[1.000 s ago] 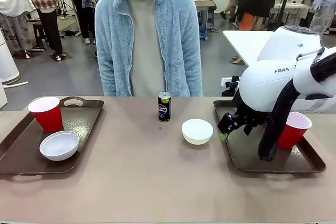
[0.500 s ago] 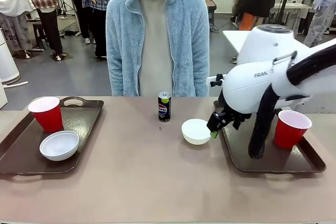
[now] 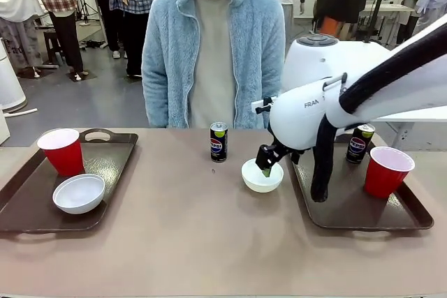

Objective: Prepare tableware on both trays.
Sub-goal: Pick up a Picnic Bowl from the table and place it on a Handle tray.

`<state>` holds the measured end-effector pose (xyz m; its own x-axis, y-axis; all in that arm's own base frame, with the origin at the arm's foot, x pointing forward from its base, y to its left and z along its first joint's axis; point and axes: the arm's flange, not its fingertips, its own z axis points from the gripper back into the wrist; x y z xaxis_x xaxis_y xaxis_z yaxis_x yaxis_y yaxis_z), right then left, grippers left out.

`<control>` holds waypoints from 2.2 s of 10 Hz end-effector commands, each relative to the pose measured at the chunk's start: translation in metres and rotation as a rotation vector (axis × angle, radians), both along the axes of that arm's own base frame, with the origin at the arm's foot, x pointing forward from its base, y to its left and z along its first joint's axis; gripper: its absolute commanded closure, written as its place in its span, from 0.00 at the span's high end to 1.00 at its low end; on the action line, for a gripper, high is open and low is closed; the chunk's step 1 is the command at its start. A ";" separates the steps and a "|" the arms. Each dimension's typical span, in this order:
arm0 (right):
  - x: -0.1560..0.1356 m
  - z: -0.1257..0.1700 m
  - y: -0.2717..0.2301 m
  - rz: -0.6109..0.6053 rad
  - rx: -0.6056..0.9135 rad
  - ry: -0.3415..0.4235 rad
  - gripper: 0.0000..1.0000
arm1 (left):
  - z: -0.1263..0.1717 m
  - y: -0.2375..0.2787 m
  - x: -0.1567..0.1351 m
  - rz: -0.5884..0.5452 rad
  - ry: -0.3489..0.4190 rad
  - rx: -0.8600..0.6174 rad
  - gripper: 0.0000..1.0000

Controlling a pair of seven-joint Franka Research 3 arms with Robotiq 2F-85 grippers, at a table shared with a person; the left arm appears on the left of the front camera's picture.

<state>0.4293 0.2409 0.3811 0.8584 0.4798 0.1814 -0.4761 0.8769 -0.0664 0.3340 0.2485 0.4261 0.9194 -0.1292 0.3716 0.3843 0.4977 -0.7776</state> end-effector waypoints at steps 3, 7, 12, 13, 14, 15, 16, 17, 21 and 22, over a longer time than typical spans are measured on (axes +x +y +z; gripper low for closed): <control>0.044 -0.004 0.017 -0.093 -0.012 0.017 1.00 | 0.001 0.000 -0.002 0.003 -0.009 -0.010 1.00; 0.054 -0.011 0.004 -0.122 -0.016 0.071 1.00 | 0.001 0.000 -0.002 0.003 -0.009 -0.010 1.00; -0.029 0.025 -0.019 0.052 -0.014 0.145 1.00 | 0.001 0.000 -0.002 0.003 -0.009 -0.010 1.00; -0.073 0.055 -0.037 0.131 -0.028 0.115 1.00 | 0.001 0.000 -0.002 0.003 -0.009 -0.010 1.00; -0.103 0.073 -0.056 0.133 -0.037 0.077 1.00 | 0.001 0.000 -0.002 0.003 -0.009 -0.010 1.00; -0.111 0.075 -0.066 0.105 -0.043 0.071 1.00 | 0.001 0.000 -0.002 0.003 -0.009 -0.010 1.00; -0.107 0.071 -0.071 0.091 -0.038 0.077 1.00 | 0.001 0.000 -0.002 0.003 -0.009 -0.010 1.00; -0.103 0.067 -0.072 0.082 -0.028 0.080 1.00 | 0.001 0.000 -0.002 0.003 -0.009 -0.010 1.00; -0.114 0.079 -0.075 0.075 -0.035 0.074 1.00 | 0.001 0.000 -0.002 0.003 -0.009 -0.010 1.00; -0.114 0.079 -0.075 0.075 -0.035 0.074 1.00 | 0.001 0.000 -0.002 0.003 -0.009 -0.010 1.00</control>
